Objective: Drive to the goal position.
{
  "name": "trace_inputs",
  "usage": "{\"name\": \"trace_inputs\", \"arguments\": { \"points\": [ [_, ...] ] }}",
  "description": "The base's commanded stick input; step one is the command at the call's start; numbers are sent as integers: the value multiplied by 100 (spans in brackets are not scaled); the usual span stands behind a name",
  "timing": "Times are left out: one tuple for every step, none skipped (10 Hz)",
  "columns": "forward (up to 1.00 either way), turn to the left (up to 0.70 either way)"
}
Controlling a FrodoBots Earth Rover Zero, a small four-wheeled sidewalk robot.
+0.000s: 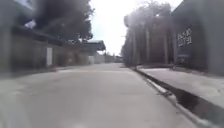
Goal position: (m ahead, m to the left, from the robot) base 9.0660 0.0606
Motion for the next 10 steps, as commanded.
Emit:
{"name": "trace_inputs", "arguments": {
  "points": [
    [100, 0],
    [100, 1],
    [100, 1],
    [100, 2],
    [100, 2],
    [100, 2],
    [100, 3],
    [100, -5],
    [100, -31],
    [100, -40]
  ]
}}
